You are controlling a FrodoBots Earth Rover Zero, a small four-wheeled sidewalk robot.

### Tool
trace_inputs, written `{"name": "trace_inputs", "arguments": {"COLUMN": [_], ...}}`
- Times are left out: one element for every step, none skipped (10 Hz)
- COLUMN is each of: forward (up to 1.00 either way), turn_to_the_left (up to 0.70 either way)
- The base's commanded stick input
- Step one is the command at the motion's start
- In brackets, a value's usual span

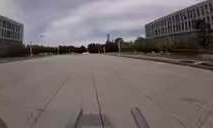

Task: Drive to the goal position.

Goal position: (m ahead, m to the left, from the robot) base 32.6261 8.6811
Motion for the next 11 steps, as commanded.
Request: {"name": "trace_inputs", "arguments": {"forward": [1.0, 1.0, 1.0, 1.0, 1.0, 1.0, 1.0, 1.0, 1.0, 1.0, 1.0], "turn_to_the_left": [0.0, 0.0, 0.0, 0.0, 0.0, 0.0, 0.0, 0.0, 0.0, 0.0, 0.0]}}
